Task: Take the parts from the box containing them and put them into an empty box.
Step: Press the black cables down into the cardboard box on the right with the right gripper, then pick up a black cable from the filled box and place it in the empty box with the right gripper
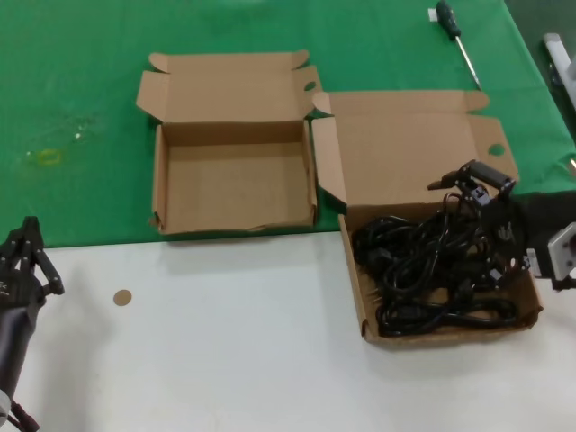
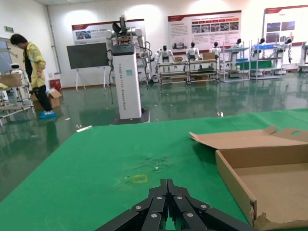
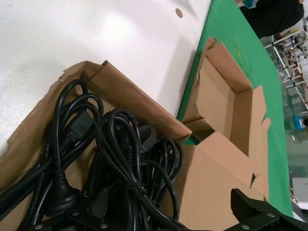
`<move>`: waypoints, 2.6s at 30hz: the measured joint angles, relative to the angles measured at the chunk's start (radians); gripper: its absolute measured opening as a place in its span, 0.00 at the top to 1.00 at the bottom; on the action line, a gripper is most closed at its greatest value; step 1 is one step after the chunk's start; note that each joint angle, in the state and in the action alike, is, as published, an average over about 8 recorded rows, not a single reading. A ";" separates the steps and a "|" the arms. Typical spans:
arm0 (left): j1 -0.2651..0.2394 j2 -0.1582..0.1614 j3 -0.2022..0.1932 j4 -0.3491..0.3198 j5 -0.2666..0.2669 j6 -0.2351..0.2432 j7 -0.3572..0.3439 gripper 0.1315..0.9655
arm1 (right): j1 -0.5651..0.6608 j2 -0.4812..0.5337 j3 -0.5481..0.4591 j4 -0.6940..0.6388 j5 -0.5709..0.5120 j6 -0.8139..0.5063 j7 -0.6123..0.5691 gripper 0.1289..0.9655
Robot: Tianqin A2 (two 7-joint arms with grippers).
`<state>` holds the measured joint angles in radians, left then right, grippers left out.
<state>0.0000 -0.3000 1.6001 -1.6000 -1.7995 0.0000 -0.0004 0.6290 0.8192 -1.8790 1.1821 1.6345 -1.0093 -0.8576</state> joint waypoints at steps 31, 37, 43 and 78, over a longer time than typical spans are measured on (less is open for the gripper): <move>0.000 0.000 0.000 0.000 0.000 0.000 0.000 0.98 | -0.023 -0.020 0.005 -0.047 0.018 0.007 -0.061 0.57; 0.000 0.000 0.000 0.000 0.000 0.000 0.000 0.98 | -0.029 -0.018 0.003 -0.044 0.015 0.012 -0.056 0.74; 0.000 0.000 0.000 0.000 0.000 0.000 0.000 0.98 | -0.042 -0.006 0.004 -0.032 0.007 0.023 -0.044 0.83; 0.000 0.000 0.000 0.000 0.000 0.000 0.000 0.98 | 0.026 -0.060 -0.032 0.205 -0.071 0.135 0.333 0.90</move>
<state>0.0000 -0.3000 1.6001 -1.6000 -1.7996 0.0000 -0.0004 0.6550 0.7589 -1.9115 1.3870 1.5638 -0.8744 -0.5249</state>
